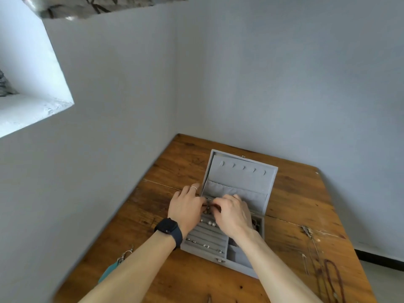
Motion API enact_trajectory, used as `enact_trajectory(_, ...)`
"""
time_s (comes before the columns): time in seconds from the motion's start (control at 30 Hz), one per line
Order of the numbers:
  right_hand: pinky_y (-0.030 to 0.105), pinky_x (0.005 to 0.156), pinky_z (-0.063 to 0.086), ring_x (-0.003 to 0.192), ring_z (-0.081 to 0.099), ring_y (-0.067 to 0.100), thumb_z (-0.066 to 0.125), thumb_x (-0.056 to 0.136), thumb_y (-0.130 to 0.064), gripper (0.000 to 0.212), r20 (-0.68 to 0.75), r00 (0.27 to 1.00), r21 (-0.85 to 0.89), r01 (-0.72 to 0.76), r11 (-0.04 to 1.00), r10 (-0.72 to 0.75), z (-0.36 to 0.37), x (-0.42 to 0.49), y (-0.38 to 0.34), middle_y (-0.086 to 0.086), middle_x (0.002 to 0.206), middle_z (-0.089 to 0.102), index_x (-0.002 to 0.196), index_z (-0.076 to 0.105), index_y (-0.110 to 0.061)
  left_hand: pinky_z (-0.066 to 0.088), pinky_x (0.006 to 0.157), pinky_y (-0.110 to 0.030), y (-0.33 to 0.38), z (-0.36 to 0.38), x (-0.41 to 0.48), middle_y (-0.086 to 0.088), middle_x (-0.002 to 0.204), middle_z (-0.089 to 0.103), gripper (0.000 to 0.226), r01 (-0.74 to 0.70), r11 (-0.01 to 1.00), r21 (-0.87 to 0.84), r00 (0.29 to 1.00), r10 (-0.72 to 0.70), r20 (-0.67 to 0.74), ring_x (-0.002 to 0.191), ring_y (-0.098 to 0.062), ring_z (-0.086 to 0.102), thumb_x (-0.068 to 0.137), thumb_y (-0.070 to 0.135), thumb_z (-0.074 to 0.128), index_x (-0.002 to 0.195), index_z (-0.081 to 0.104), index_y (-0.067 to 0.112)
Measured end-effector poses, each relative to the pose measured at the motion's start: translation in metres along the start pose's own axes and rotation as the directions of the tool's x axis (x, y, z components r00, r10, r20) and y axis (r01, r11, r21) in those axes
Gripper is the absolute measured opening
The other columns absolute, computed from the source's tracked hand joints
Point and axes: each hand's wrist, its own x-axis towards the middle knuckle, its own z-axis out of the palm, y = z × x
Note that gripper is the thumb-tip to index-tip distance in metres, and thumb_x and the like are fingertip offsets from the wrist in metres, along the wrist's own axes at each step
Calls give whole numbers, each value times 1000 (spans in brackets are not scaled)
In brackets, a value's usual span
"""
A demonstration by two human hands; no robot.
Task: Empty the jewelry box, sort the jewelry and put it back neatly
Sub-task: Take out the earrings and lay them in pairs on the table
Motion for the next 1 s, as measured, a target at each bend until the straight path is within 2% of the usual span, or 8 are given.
enact_trajectory(0.17,35,84,47,105,56,23,52,98,-34,23,6,1000,-35,-9,999,9,7,4,-4,-4,110,68,113,70,-32,42,99,-39,-1,-1,2,1,154,36,22,25,997,-71,999,-23,25,134,-21,40,97,32,56,115,67,34)
enact_trajectory(0.37,34,84,52,109,59,25,56,95,-32,23,65,996,65,-71,995,67,5,9,-8,-5,112,71,115,67,-34,45,97,-37,1,-7,4,2,140,47,17,146,957,-251,986,-122,109,127,-21,45,93,28,63,109,67,33)
enact_trajectory(0.53,34,77,53,105,62,25,55,94,-23,28,99,992,42,-77,996,72,4,11,-8,-1,107,73,114,70,-35,46,95,-37,5,-13,2,4,133,52,15,134,952,-276,989,-112,96,123,-19,47,93,23,61,104,69,29)
enact_trajectory(0.63,34,79,52,106,62,26,57,92,-24,26,87,994,-34,-62,997,65,3,11,-10,-1,108,72,113,69,-33,47,86,-31,0,-19,-3,9,126,54,9,133,925,-355,991,-117,65,117,-14,51,92,26,63,99,68,29)
enact_trajectory(0.7,35,82,50,110,60,27,59,92,-23,24,105,993,-49,-57,997,62,3,12,-12,0,114,69,114,67,-30,48,80,-28,-6,-27,-7,12,116,57,6,149,888,-436,989,-136,61,108,-9,55,92,28,64,96,67,31)
enact_trajectory(0.83,36,82,50,111,57,25,55,95,-26,18,146,986,-3,-80,997,79,2,11,-15,1,118,65,112,63,-24,53,85,-27,-21,-47,-24,15,101,65,5,144,783,-605,989,-136,59,95,-1,59,92,29,67,95,66,31)
enact_trajectory(0.93,35,80,51,103,60,17,48,101,-29,14,78,992,144,-106,984,95,-7,-3,-17,-4,112,64,107,60,-25,47,80,-14,-31,-62,-46,16,94,69,6,153,675,-721,985,-162,57,92,6,60,90,29,70,91,64,32)
enact_trajectory(1.0,28,71,51,91,62,10,46,103,-28,10,12,996,221,-92,971,92,-15,-18,-19,-7,104,64,104,56,-26,45,79,-11,-35,-71,-66,17,91,72,7,162,634,-756,984,-164,74,92,7,62,90,30,70,90,64,32)
